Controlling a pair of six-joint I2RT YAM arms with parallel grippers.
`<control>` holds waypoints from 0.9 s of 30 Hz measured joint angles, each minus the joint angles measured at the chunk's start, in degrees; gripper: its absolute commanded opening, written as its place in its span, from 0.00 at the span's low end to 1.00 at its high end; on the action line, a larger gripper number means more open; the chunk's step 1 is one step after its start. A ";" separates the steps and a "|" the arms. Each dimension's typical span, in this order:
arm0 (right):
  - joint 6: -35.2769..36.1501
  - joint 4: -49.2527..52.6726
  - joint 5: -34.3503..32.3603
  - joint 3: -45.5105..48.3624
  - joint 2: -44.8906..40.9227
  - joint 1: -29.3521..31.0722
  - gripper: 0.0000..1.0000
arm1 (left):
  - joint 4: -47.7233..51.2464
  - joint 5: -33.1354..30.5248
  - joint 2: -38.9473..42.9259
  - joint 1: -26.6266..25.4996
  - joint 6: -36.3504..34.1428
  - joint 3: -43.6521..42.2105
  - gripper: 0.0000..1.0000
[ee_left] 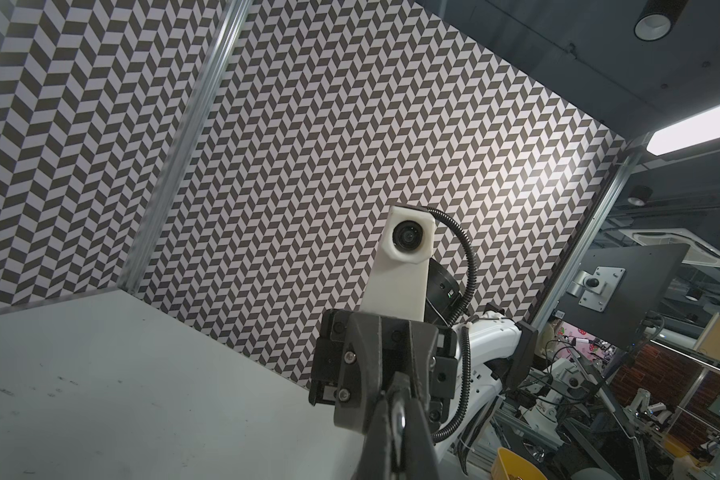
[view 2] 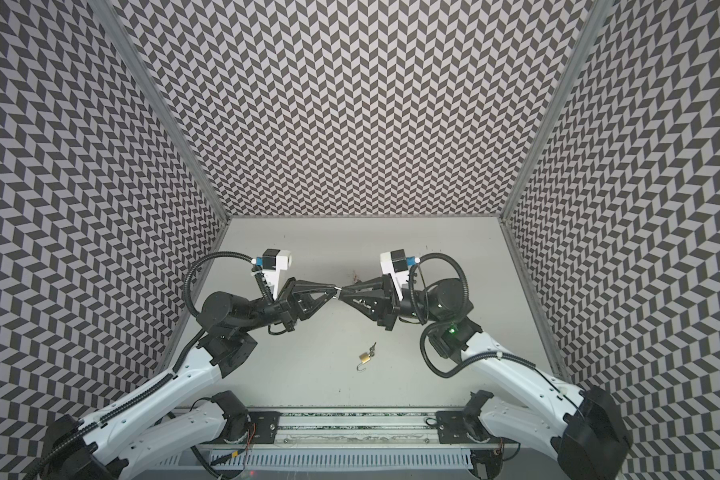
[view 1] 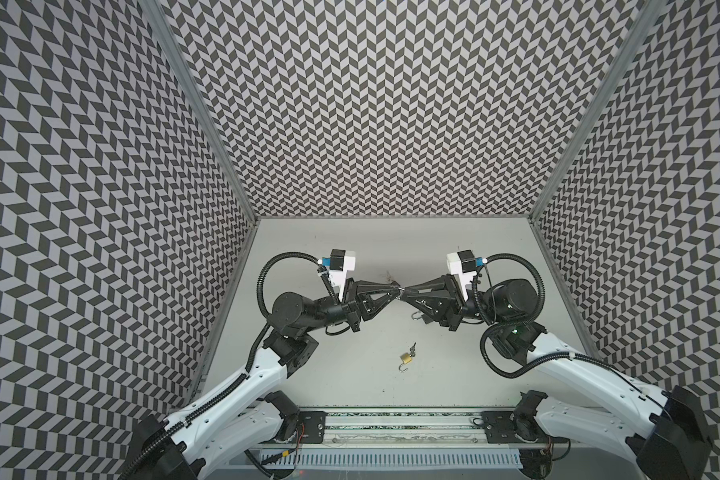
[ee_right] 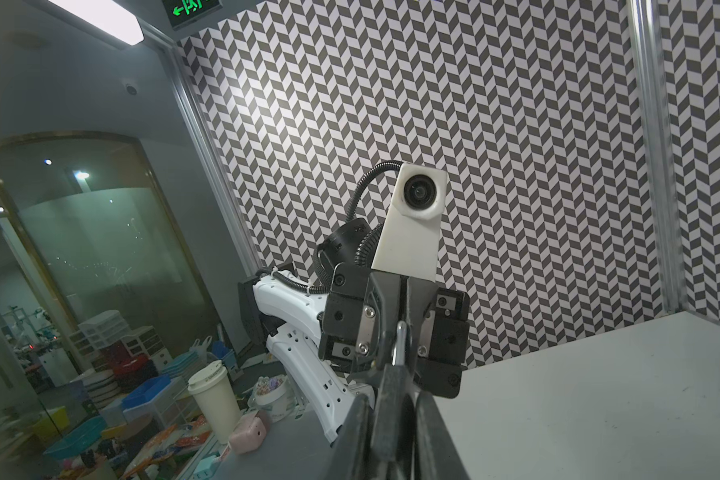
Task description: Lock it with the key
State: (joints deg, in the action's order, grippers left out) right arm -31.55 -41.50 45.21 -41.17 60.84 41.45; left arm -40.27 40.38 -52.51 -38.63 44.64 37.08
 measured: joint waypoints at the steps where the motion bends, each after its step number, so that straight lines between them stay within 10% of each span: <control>1: 0.02 0.09 0.00 0.00 0.00 0.00 0.14 | 0.00 0.00 0.00 0.00 0.00 0.00 0.00; 10: 0.00 0.50 -0.37 0.00 -0.04 0.00 0.00 | 0.24 -0.07 0.02 0.00 -0.22 0.00 0.01; 14: -0.04 3.48 -0.81 0.00 -0.70 0.00 0.00 | 3.93 -0.87 0.59 0.00 -2.67 0.74 0.48; 18: 1.22 9.46 -0.83 -0.35 -2.58 -0.28 0.00 | 12.48 -3.67 1.95 0.00 -7.08 3.89 0.69; 27: 11.52 33.09 4.11 -10.86 -4.04 -7.19 0.00 | 28.63 -7.52 3.61 0.02 -16.90 10.10 0.69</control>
State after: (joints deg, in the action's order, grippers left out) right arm -20.03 -8.40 49.32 -52.03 56.80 34.26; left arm -11.64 32.86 -48.90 -38.61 27.75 47.18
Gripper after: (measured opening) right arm 0.141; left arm 0.697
